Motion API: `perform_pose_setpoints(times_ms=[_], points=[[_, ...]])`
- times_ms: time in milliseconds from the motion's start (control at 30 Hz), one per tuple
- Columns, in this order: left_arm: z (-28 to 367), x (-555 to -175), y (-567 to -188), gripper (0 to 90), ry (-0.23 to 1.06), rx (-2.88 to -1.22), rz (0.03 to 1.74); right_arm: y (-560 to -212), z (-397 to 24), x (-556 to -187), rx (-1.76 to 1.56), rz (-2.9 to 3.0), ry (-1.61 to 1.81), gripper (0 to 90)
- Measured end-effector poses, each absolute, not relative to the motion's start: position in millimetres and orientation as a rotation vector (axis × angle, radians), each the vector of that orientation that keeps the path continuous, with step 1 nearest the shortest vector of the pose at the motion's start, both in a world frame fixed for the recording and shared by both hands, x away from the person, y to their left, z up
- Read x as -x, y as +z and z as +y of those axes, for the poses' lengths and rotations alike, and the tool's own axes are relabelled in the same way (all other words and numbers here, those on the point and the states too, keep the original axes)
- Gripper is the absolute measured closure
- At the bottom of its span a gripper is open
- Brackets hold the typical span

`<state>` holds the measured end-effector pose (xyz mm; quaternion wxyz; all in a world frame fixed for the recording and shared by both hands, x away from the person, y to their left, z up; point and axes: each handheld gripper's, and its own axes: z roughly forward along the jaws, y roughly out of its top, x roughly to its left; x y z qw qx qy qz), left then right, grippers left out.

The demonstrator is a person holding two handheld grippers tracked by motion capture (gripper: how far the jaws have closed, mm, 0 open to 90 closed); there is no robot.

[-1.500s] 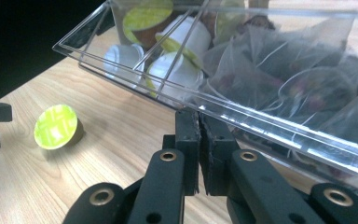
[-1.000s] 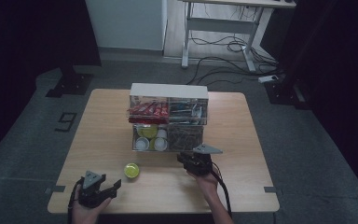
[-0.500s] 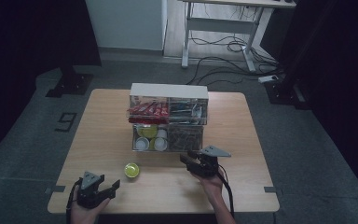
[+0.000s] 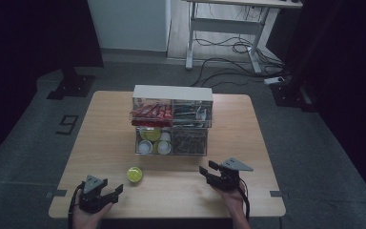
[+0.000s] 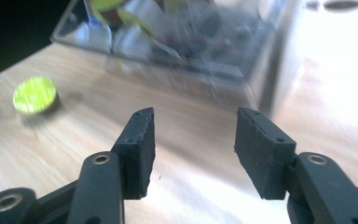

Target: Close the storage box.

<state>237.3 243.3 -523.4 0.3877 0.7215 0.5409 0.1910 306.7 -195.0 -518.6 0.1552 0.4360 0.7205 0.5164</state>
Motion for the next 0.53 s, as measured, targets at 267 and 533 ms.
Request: perform_pose_setpoints(times_ms=[267,533], points=[[245.6,-237.3,-524.5,31.6,0.482,-1.837,1.379,-535.8,-227.4,-299.1,-1.361,2.023,1.411,45.5],[243.7,-237.8,-525.3,31.5,0.470,-1.847,1.373,-540.4,-221.2,-304.2,-1.353,2.070,1.363,38.5]])
